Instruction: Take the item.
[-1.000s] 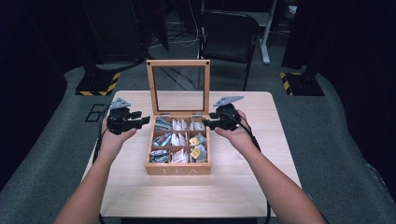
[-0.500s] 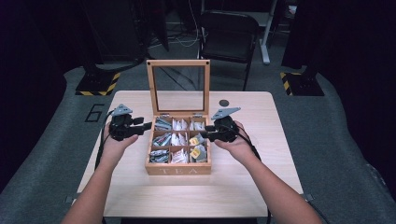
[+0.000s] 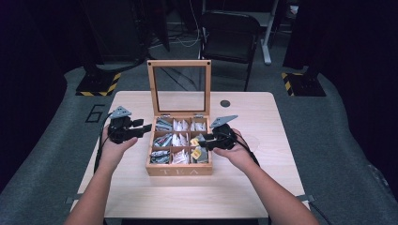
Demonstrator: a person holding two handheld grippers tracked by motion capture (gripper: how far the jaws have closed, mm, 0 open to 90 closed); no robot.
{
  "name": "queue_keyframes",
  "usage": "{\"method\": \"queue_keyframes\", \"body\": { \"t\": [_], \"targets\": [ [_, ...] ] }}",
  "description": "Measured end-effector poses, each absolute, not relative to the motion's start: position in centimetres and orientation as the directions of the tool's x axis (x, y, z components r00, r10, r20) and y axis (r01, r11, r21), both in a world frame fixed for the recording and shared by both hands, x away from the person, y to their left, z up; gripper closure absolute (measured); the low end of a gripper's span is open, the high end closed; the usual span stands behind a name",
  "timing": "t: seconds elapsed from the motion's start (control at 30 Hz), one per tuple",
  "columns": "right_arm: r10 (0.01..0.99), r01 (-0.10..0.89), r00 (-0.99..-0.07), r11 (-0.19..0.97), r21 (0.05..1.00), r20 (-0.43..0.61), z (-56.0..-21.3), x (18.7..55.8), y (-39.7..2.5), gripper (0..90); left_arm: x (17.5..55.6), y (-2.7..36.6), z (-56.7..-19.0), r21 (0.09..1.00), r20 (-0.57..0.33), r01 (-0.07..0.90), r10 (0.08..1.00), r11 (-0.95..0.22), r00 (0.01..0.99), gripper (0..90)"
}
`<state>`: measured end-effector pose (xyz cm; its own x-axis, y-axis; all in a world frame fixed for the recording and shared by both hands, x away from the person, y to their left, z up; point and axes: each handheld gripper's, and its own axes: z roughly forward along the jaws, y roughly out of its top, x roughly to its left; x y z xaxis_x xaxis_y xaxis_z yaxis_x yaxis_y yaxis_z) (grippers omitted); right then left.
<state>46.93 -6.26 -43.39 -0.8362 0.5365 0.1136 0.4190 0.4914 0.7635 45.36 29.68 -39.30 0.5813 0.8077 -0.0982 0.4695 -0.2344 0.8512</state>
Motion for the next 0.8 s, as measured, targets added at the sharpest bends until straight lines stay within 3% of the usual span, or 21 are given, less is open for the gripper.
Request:
{"method": "queue_keyframes", "body": {
  "t": [0.5, 0.8],
  "targets": [
    [0.497, 0.417, -0.857, 0.516, 0.748, 0.135, -45.0, 46.7, -4.9, 51.9, 45.4, 29.7, -39.3, 0.85, -0.11, 0.476, 0.805, -0.228, 0.583, 50.5],
    [0.482, 0.414, -0.864, 0.517, 0.749, 0.145, -44.7, 46.4, -5.3, 58.2, 45.2, 30.1, -39.3, 0.855, -0.118, 0.475, 0.813, -0.208, 0.57, 50.5]
  ]
}}
